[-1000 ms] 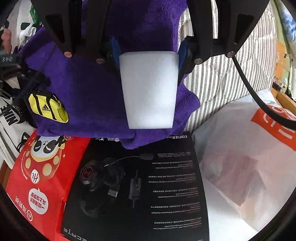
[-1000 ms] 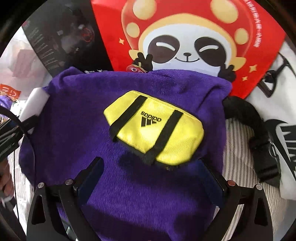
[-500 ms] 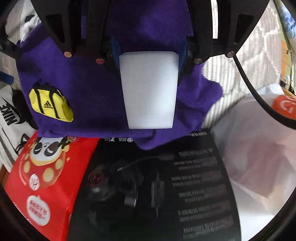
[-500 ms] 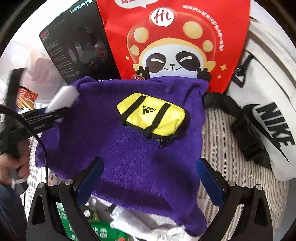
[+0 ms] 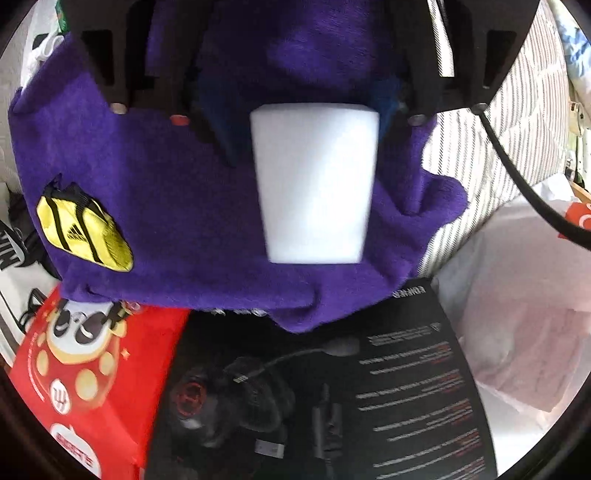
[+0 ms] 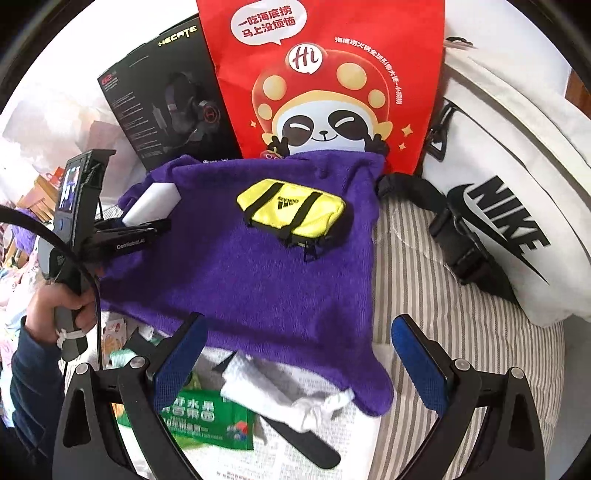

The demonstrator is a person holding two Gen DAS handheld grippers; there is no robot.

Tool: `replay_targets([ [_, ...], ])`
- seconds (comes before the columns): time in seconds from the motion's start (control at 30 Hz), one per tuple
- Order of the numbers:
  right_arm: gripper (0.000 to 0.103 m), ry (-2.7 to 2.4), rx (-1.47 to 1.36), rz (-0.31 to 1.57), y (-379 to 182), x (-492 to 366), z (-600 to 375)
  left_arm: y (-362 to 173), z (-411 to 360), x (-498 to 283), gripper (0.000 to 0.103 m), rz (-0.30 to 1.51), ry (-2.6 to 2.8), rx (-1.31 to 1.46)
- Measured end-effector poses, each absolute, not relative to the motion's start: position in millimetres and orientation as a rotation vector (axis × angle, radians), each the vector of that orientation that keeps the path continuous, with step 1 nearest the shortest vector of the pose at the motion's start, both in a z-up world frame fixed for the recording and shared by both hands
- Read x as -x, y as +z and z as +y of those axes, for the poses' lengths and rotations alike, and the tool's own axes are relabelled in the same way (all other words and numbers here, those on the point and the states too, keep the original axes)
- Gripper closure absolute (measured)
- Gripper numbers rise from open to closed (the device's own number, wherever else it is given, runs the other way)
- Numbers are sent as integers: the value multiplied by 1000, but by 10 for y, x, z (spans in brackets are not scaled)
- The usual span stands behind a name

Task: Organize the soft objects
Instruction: 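Lower the white sponge onto the purple towel and open the left tool, then withdraw both tools from the towel back over the newspaper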

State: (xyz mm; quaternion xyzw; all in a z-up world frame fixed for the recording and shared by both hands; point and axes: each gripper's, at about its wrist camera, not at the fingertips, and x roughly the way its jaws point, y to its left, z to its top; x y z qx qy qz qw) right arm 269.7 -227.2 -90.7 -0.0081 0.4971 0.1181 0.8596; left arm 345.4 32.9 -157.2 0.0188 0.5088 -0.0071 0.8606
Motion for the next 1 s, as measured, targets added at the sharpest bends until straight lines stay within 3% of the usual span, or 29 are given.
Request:
replay_targets([
  [0.43,4,207,-37,1040,-875,-2320,-2331,-1081,253,-2719,27,998,-19,-37],
  [0.7,4,197,-65,1005,-807,-1992,-2307,-813,628,-2282,25,949,-2,-30],
  [1.0,4,232,-11,995,-870,-1688,-2232,-899,680,-1696,25,950,-39,4],
])
